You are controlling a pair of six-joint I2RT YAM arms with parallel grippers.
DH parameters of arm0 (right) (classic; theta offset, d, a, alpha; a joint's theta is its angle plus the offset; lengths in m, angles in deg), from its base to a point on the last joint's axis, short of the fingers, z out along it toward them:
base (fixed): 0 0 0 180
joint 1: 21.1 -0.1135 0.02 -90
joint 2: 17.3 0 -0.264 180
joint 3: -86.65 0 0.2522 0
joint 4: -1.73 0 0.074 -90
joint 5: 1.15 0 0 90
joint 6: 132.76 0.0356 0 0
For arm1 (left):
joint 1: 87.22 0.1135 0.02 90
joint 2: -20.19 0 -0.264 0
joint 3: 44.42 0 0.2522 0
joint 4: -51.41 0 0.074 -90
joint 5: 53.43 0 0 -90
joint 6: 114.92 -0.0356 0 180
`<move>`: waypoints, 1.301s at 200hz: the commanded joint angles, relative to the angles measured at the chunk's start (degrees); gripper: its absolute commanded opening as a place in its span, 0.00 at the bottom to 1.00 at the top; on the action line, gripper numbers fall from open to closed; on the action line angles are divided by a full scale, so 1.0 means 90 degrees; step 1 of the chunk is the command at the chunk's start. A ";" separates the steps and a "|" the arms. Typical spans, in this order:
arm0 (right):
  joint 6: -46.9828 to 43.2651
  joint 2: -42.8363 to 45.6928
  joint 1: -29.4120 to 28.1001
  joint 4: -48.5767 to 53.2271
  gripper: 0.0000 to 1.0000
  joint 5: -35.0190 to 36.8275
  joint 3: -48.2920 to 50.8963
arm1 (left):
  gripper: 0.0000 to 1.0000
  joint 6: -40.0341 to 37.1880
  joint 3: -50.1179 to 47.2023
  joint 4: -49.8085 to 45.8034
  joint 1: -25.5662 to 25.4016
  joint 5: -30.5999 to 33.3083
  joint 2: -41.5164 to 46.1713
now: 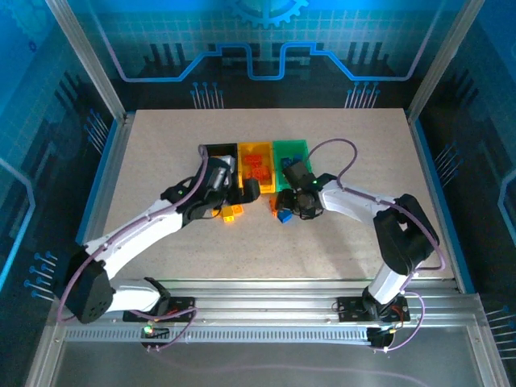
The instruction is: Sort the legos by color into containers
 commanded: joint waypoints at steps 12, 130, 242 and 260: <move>0.0708 -0.0487 -0.0034 -0.0133 0.71 0.0082 -0.0224 | 0.99 0.0347 -0.0576 0.0093 -0.0017 0.0125 0.0658; 0.0669 0.0217 -0.0048 0.0254 0.50 0.0145 0.0920 | 0.99 0.0428 -0.1080 0.0052 -0.0004 0.0288 0.0989; -0.1739 0.0538 0.0035 0.0400 0.31 0.1140 -0.0406 | 0.99 0.0536 -0.1317 -0.0051 -0.0008 0.0224 0.0980; -0.1893 0.0285 0.0201 0.0619 0.32 0.1267 -0.1129 | 0.99 0.0586 -0.1479 -0.0037 -0.0009 0.0165 0.1016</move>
